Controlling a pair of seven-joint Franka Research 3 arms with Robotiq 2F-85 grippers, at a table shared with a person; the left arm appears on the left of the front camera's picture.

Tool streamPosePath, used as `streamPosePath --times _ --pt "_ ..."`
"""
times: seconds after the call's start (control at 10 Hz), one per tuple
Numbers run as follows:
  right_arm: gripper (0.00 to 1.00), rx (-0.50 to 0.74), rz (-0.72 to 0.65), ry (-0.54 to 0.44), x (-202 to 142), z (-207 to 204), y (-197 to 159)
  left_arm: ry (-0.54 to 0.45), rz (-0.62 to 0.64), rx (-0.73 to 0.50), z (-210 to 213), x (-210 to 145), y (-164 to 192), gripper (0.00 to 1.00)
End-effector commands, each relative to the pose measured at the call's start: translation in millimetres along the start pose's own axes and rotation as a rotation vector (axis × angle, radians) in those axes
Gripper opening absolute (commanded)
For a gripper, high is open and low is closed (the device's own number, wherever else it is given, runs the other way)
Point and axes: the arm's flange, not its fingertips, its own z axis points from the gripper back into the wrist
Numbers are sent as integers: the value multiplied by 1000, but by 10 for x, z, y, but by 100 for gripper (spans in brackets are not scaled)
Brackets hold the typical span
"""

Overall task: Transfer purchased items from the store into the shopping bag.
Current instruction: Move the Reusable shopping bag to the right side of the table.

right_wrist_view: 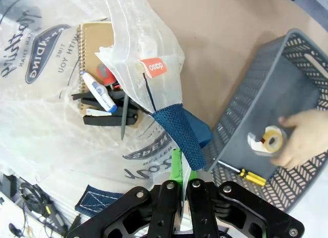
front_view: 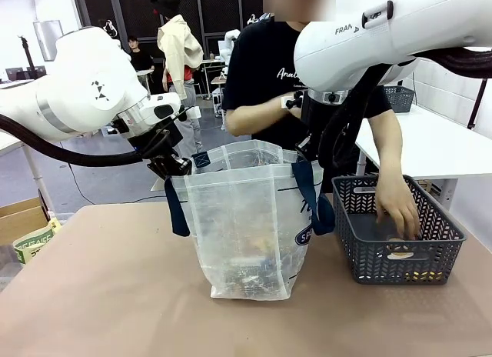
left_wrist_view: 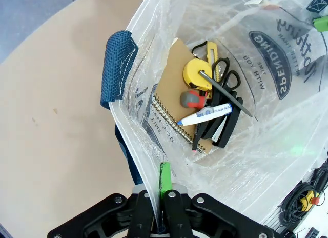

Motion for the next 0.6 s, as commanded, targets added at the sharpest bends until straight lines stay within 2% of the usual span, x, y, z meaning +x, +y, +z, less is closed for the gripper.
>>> streamPosePath --times 0.0,0.5 --pt "0 -1 1 0 -2 2 -5 -2 9 2 1 -12 7 0" --pt "0 -1 1 0 -2 2 -5 -2 9 2 1 -12 7 0"
